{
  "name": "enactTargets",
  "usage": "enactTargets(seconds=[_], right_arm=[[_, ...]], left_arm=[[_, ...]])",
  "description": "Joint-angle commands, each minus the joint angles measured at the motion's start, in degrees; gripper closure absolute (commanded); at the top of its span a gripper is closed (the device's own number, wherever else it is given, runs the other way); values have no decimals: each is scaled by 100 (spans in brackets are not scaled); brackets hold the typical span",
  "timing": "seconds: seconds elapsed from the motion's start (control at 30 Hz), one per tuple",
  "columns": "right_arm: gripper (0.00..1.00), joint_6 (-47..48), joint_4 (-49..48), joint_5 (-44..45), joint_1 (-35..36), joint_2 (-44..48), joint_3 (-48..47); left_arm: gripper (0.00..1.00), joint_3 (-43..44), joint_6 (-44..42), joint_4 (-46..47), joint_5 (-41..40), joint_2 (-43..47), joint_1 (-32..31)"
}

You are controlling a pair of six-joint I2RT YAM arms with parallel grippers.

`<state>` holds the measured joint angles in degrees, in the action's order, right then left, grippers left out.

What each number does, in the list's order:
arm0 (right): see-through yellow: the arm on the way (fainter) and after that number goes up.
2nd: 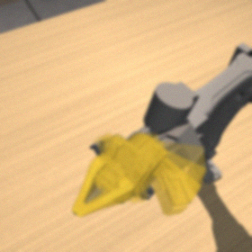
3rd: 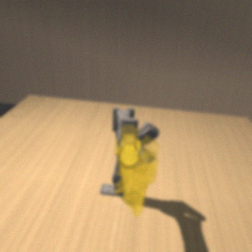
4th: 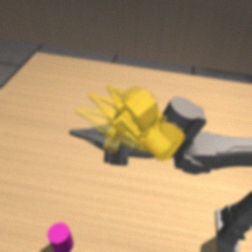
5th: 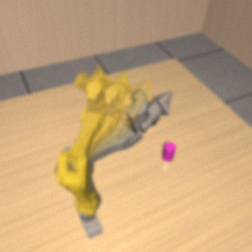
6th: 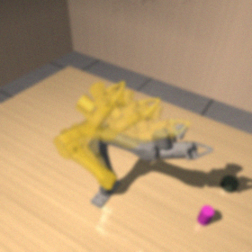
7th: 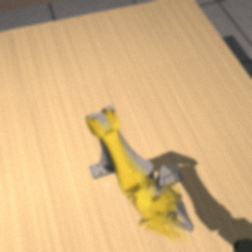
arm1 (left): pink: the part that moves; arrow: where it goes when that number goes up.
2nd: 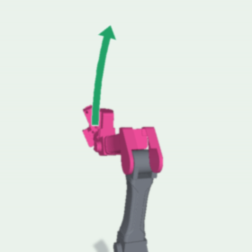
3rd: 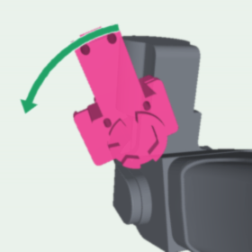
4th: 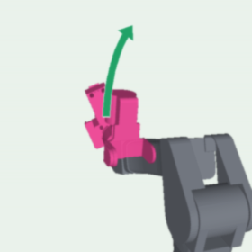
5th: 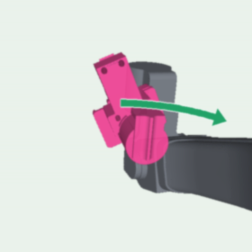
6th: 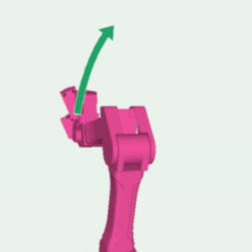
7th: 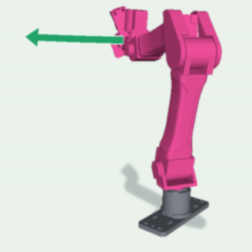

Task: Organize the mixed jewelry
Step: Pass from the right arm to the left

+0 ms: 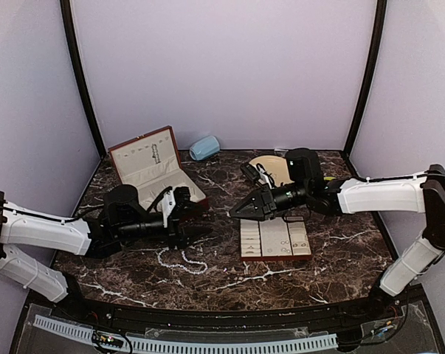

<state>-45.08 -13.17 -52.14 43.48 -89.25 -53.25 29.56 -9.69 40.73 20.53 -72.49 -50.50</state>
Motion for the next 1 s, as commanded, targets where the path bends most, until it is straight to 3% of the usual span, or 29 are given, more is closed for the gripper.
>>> enactTargets(seconds=[0.0,0.5,0.97], right_arm=[[100,-194,-491,-718,-24,250,82],[100,-571,-933,-1151,-24,94,118],[100,-487,-811,-1084,-24,35,139]], left_arm=[[36,405,-972,471,-163,-324,-311],[66,1018,-1701,81,-181,-850,-618],[81,1279,-1944,-133,-293,-1038,-770]])
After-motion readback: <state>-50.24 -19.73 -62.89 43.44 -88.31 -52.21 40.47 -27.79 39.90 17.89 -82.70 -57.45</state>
